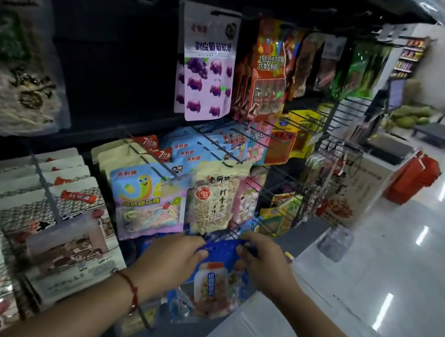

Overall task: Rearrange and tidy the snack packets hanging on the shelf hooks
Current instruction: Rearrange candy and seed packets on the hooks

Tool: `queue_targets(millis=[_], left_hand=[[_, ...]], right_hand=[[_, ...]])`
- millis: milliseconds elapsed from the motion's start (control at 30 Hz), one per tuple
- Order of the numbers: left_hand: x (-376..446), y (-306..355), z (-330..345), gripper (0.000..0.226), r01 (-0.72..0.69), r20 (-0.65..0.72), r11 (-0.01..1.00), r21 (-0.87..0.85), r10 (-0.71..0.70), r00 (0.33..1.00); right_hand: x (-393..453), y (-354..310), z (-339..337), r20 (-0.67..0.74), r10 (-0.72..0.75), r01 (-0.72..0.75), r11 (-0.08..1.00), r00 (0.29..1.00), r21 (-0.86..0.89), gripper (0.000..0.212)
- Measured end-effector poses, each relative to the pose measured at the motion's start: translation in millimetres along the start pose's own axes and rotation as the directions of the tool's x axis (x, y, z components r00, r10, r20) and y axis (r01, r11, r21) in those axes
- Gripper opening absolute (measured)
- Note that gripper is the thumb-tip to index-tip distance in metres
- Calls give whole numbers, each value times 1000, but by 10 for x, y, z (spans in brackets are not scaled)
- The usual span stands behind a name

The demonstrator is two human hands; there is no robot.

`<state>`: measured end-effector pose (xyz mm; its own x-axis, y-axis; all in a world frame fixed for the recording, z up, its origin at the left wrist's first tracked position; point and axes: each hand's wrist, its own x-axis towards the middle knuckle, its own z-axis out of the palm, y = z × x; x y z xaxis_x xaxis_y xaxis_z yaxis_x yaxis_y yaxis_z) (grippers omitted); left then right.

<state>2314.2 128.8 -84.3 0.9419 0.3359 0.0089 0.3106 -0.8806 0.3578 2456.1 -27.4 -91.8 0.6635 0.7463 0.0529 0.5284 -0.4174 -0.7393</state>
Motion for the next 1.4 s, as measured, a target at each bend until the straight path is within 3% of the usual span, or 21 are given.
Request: queue_targets(millis=[333, 533, 600, 700, 800, 867, 933, 1100, 1333, 1400], left_hand=[[797, 304, 173, 32, 251, -92, 968, 24, -248, 965], [1077, 466, 179, 30, 394, -153, 918, 44, -384, 911], [1125, 528, 162, 28, 435, -156, 897, 78, -420, 894], [1170, 600, 111, 23, 483, -157, 870, 95, -466, 871], [1185, 601, 83, 22, 523, -162, 849, 77, -506, 847], [1190, 574, 76, 23, 539, -179, 837, 98, -518, 836], [1201, 557, 67, 26, 551, -200, 826, 118, -524, 828], [1163, 569, 58, 27, 555, -216, 823, 122, -524, 824], [1097, 554, 43, 29, 551, -237, 824, 133, -514, 825], [1081, 561, 41, 30, 542, -237, 830, 132, -505, 830]], right_hand=[[1039, 645, -382, 241, -176, 164, 984, 954, 67, 10], [1763, 718, -701, 280, -383, 376, 923, 880, 82, 43], [2041, 682, -729, 217, -440, 449, 893, 871, 8, 57], [2450, 498, -718, 191, -500, 535, 805, 845, -256, 67], [2727, 329, -649, 328, -498, 594, 713, 803, -372, 62], [2814, 283, -587, 389, -444, 567, 766, 807, -303, 51], [2848, 286, -528, 378, -408, 513, 825, 831, -238, 38], [2853, 309, -460, 304, -413, 485, 846, 858, -220, 20], [2661, 435, -574, 299, -428, 484, 863, 853, -144, 35], [2576, 478, -670, 290, -458, 510, 850, 840, -132, 30]])
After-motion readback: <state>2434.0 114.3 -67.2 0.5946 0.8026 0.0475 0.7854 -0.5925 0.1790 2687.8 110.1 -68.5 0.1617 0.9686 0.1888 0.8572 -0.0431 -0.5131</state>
